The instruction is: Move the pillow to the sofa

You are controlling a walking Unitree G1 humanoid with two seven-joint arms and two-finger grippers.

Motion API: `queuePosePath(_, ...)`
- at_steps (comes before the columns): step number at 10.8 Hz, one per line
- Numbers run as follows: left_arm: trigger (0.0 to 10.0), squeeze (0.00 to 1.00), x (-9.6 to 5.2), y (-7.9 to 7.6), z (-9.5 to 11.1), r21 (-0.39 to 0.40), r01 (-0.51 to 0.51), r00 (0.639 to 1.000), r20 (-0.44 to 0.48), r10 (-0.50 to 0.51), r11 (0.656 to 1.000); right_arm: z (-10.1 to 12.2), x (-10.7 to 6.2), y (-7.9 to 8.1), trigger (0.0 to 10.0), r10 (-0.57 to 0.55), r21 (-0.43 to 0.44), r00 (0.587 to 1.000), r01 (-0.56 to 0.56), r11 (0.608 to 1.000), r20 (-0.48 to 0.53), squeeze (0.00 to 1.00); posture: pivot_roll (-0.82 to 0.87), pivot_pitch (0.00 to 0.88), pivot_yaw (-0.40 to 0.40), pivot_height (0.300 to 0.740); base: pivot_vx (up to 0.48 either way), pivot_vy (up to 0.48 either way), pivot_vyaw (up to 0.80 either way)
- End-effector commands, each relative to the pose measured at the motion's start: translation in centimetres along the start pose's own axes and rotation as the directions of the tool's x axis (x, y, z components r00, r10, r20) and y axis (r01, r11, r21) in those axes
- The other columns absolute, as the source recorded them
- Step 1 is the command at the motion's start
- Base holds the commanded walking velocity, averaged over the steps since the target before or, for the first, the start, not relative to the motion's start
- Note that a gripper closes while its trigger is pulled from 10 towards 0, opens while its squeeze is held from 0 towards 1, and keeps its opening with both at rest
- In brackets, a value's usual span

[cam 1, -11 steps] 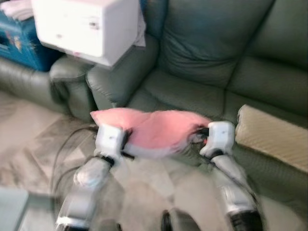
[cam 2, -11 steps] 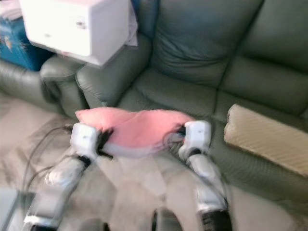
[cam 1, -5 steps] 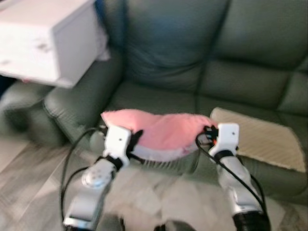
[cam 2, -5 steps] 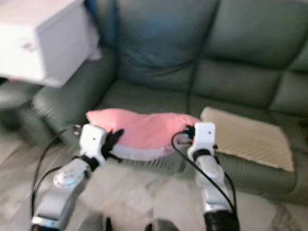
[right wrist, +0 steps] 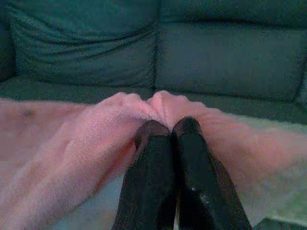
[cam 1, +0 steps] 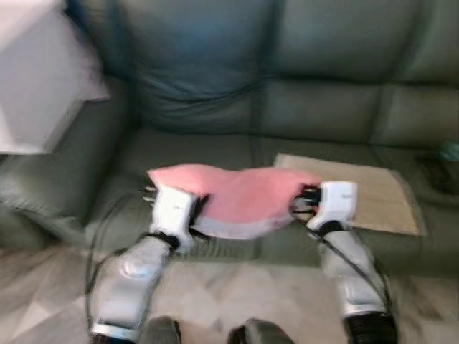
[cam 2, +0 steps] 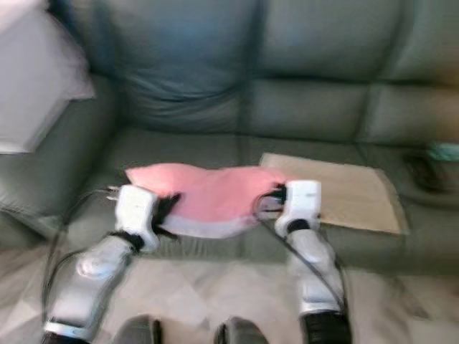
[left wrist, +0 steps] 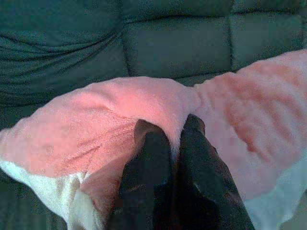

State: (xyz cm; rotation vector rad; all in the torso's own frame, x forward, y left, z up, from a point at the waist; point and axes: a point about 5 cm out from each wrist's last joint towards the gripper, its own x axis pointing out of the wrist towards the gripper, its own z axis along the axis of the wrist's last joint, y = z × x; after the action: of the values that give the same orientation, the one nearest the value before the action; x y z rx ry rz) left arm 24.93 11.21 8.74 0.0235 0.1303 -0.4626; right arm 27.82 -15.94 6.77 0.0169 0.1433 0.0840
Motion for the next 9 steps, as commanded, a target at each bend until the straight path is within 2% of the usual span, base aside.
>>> queuePosePath(1,10.0,0.0,-0.11,-0.12,0.05,-0.001,0.008,1.0,0.01,-0.008,1.0,-0.09,-0.1,0.23,10.0,0.008,-0.004,1.0,-0.008,1.0,-0.004,0.0,0.01,0.1,-0.068,0.74,0.0,0.476,-0.53)
queuePosePath(8,10.0,0.0,-0.3,0.25,-0.76,0.029,-0.022,1.0,-0.007,0.022,0.999,-0.51,-0.62,0.03,10.0,0.001,-0.009,1.0,-0.001,1.0,-0.014,0.0,0.01,0.097,-0.067,0.74,0.0,0.479,-0.53)
queuePosePath(9,10.0,0.0,-0.3,0.35,-0.62,0.037,-0.041,0.999,0.004,0.041,0.998,-0.53,-0.65,0.04,10.0,0.0,-0.008,1.0,0.0,1.0,-0.015,0.0,0.01,0.098,-0.067,0.74,0.0,0.0,-0.52)
